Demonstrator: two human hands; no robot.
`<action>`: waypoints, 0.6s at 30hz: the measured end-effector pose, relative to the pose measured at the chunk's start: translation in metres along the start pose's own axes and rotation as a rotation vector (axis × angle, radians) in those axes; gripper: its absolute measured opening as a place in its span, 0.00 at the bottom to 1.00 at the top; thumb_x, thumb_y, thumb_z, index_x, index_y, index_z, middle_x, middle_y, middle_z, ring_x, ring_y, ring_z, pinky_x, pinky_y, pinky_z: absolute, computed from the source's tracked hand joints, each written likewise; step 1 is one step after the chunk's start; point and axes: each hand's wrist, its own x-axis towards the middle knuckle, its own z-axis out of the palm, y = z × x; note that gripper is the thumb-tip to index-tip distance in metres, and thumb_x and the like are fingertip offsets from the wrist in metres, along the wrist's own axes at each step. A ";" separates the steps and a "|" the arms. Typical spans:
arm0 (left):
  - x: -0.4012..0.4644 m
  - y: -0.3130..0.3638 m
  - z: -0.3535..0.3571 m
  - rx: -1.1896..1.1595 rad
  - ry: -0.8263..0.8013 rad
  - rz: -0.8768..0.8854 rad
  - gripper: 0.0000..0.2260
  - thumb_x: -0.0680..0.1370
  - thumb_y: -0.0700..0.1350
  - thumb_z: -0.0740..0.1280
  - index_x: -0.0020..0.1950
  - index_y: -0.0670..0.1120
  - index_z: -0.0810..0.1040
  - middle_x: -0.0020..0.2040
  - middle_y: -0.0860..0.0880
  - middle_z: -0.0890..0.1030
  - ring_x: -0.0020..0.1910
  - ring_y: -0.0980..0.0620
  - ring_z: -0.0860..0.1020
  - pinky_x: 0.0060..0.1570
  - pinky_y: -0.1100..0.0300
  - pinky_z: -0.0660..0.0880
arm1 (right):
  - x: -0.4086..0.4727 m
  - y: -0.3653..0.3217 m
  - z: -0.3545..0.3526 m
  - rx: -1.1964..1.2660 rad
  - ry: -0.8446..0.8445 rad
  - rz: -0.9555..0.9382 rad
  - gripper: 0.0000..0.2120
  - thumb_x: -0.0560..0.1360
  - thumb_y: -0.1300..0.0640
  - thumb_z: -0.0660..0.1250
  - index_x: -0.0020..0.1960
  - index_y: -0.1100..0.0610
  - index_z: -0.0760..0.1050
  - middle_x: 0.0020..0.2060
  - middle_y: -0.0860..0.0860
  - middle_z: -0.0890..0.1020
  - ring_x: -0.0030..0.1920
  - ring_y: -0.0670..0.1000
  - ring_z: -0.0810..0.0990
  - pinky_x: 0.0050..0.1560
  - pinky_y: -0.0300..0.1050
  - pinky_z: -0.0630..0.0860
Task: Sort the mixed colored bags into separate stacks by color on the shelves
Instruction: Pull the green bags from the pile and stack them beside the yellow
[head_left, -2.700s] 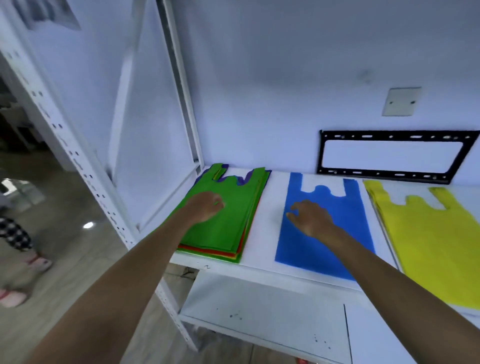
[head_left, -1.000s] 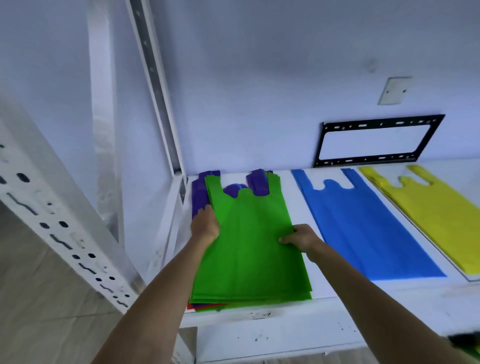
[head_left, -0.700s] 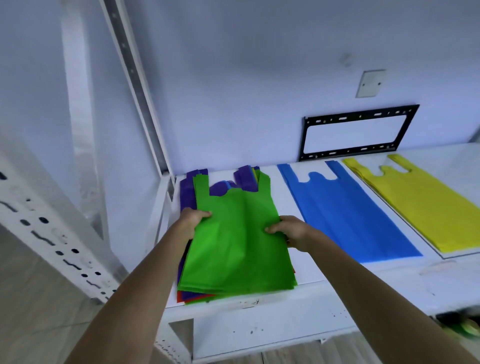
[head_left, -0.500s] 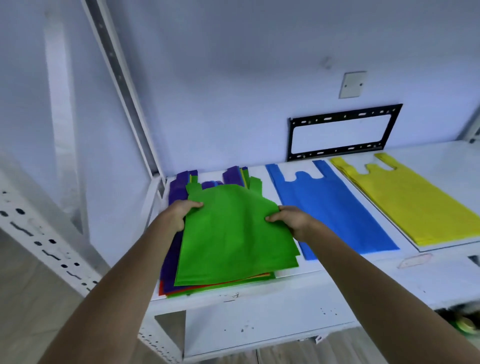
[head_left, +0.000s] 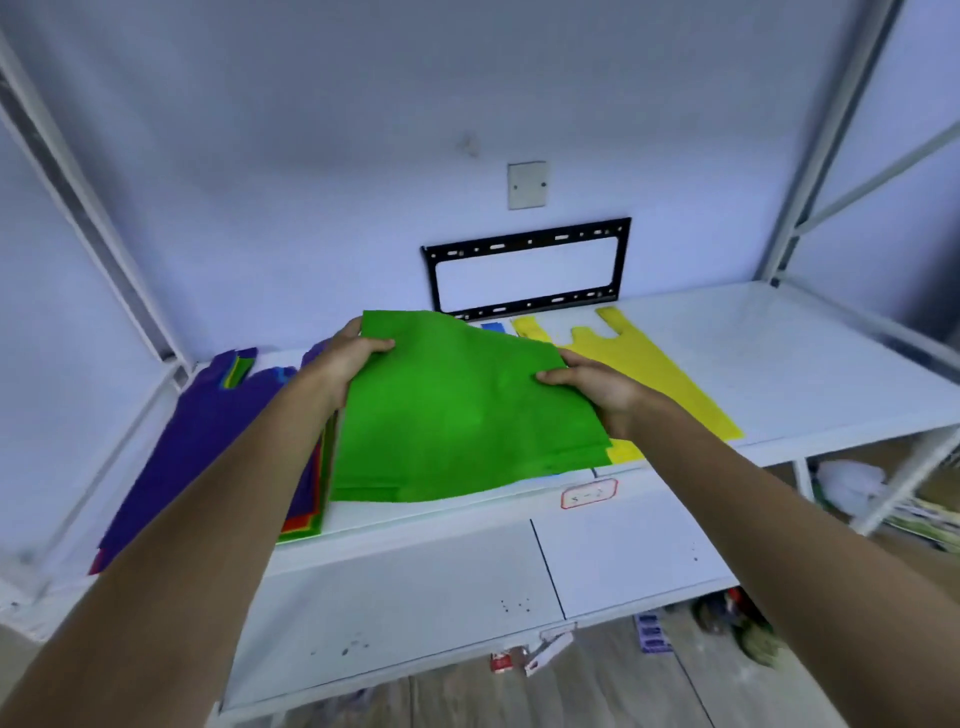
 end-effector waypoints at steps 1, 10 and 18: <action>-0.001 0.005 0.022 -0.005 -0.014 0.002 0.20 0.77 0.33 0.64 0.69 0.42 0.70 0.57 0.41 0.78 0.39 0.51 0.78 0.36 0.59 0.76 | -0.008 -0.002 -0.019 0.017 -0.022 -0.006 0.17 0.77 0.64 0.62 0.64 0.53 0.71 0.49 0.54 0.83 0.37 0.49 0.85 0.37 0.44 0.82; 0.040 0.032 0.198 -0.049 -0.174 -0.026 0.19 0.76 0.34 0.65 0.67 0.42 0.71 0.45 0.46 0.81 0.39 0.49 0.80 0.29 0.62 0.79 | -0.032 -0.022 -0.188 0.081 0.011 -0.045 0.17 0.77 0.67 0.58 0.62 0.52 0.73 0.49 0.55 0.83 0.39 0.51 0.86 0.38 0.44 0.82; 0.128 0.042 0.339 -0.041 -0.237 -0.093 0.18 0.76 0.35 0.66 0.66 0.39 0.72 0.51 0.38 0.81 0.38 0.46 0.81 0.35 0.55 0.81 | 0.013 -0.065 -0.338 0.001 0.112 0.022 0.11 0.77 0.66 0.59 0.54 0.54 0.76 0.41 0.53 0.86 0.36 0.51 0.86 0.38 0.45 0.83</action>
